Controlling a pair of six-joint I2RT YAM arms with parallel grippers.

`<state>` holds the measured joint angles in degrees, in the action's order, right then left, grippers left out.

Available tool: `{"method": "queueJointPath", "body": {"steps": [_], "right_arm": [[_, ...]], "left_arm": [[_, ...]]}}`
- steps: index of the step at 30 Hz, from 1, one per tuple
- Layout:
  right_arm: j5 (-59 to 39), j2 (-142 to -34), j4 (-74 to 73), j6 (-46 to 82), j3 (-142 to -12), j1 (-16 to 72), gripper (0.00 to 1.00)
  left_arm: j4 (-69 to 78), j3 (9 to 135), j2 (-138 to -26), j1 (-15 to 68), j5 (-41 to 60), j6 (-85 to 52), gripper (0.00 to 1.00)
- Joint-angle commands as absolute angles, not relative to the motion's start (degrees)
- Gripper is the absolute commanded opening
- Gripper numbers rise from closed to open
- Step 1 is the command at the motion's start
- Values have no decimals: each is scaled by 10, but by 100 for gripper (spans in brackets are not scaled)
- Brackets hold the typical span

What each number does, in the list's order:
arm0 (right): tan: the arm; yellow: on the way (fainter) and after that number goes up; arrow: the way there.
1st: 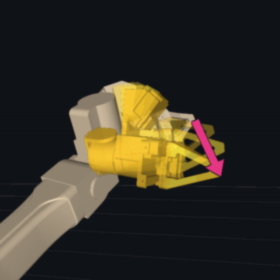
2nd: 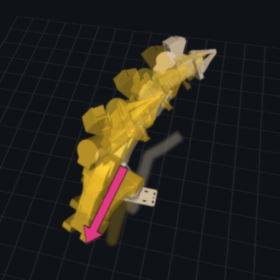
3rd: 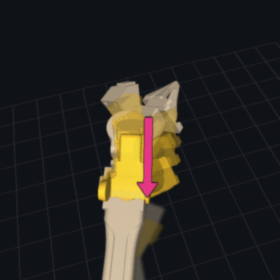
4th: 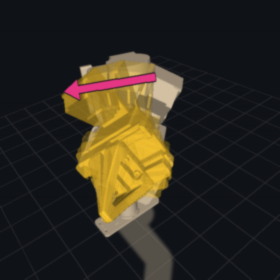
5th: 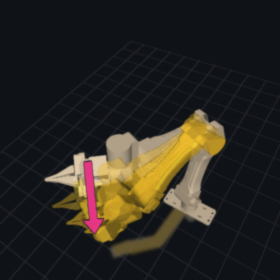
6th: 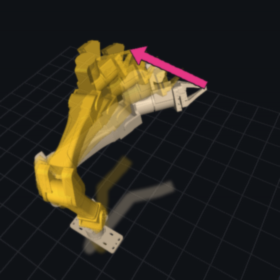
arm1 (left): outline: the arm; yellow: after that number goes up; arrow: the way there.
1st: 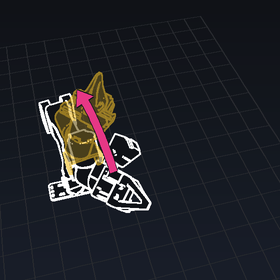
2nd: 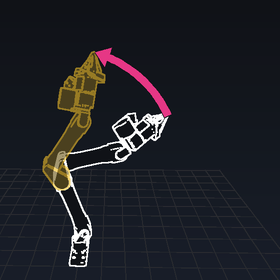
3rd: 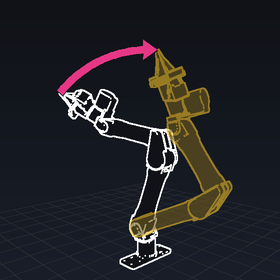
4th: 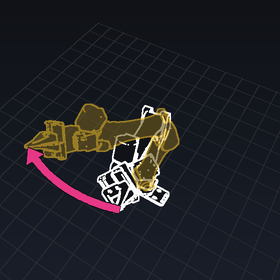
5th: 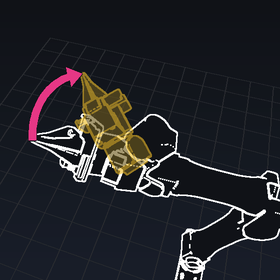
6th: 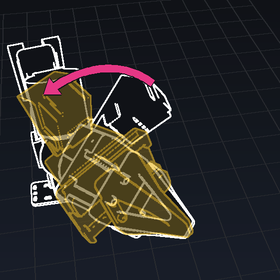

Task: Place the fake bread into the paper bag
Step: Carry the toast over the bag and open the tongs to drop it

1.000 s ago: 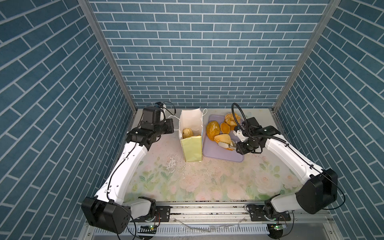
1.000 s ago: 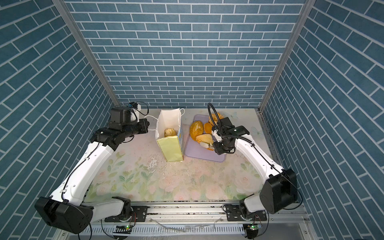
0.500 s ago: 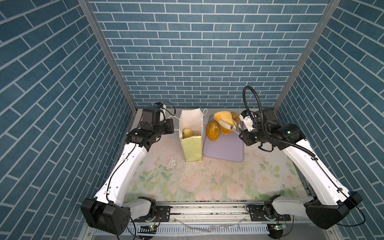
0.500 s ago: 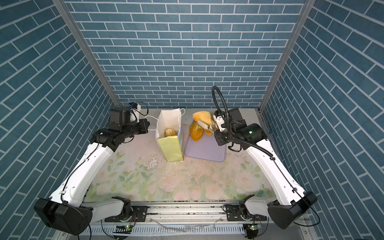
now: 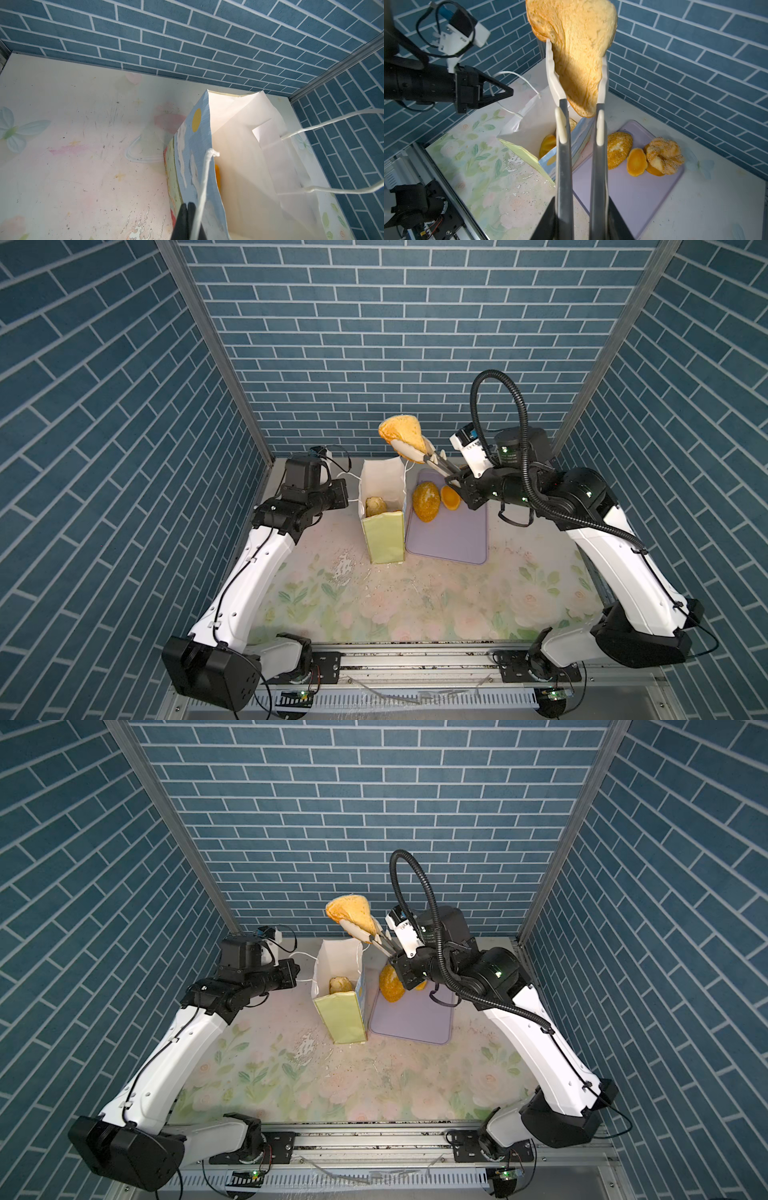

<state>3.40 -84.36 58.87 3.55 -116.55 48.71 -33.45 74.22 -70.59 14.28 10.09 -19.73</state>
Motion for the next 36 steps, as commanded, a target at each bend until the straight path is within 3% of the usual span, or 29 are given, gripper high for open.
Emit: {"method": "queueJointPath", "body": {"steps": [1,12,18,24,36], "right_arm": [[46,-866,554,21,-1183,519,24],[53,-864,499,99,-1081,552,26],[84,-862,507,107,-1049,552,33],[88,-861,508,105,-1045,552,49],[117,-843,514,69,-1097,552,54]], "left_arm": [[-330,736,-691,145,97,-198,6],[-326,731,-692,145,98,-197,6],[-323,731,-689,145,102,-199,6],[-327,728,-686,145,102,-198,5],[-327,727,-684,145,102,-200,5]]}}
